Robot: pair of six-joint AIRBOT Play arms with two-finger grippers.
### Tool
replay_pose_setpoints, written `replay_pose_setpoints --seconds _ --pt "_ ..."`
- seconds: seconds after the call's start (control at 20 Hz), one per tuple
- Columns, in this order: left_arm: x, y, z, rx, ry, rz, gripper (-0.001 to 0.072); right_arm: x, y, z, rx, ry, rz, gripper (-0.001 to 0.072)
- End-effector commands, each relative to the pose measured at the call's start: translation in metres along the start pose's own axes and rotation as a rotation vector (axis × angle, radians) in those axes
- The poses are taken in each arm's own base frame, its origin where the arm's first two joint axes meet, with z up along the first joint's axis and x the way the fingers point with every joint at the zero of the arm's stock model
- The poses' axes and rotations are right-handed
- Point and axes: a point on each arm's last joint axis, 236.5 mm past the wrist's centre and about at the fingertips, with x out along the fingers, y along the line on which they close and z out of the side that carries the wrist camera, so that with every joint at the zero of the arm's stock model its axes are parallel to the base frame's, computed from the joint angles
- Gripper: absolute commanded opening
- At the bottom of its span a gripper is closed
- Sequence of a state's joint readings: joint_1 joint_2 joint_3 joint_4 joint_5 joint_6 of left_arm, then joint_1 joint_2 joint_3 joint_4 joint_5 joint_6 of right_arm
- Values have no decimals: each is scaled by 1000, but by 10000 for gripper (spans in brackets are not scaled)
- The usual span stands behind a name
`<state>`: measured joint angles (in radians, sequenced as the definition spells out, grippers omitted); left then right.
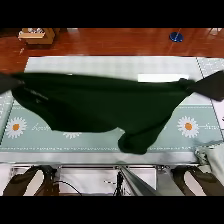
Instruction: Fold the shirts.
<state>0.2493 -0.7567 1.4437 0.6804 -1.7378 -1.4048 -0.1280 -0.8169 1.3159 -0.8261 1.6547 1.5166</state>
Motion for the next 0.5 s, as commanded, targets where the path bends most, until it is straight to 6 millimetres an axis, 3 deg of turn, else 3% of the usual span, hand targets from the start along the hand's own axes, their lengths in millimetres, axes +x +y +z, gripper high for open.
replay_pose_setpoints --seconds 0.0,0.15,0.35,0.45 --pt "31 34 -41 -135 117 22 28 62 -26 -28 4 127 -106 29" --pt "82 62 -65 -186 156 -22 29 133 -38 -18 -71 103 -146 30" --pt "143 125 -111 -277 172 57 29 203 -70 10 -128 59 -233 30" --pt "162 151 -136 -338 189 102 30 237 -90 4 -82 110 -246 30"
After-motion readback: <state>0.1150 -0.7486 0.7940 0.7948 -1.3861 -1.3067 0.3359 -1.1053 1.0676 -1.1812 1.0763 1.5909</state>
